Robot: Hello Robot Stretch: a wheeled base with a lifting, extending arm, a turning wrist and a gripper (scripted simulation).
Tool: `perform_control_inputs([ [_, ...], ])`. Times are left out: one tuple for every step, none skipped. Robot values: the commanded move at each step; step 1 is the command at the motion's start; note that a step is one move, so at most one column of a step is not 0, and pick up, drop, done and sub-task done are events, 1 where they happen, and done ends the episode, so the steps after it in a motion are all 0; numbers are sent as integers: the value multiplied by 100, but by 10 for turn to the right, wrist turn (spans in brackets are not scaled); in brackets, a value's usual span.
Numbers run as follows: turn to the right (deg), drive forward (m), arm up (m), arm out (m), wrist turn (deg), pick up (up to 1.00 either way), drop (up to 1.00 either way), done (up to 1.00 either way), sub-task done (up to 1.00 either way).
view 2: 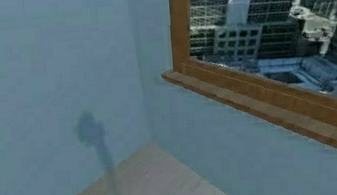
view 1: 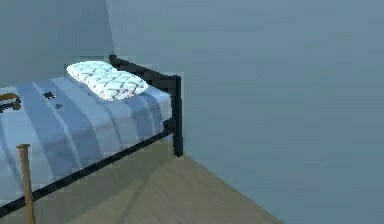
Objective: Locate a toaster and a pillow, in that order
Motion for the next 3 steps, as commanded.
perform_control_inputs([
  [0,75,0,0,0,0,0,0,0],
  [-330,0,0,0,0,0,0,0,0],
  [0,0,0,0,0,0,0,100,0],
])
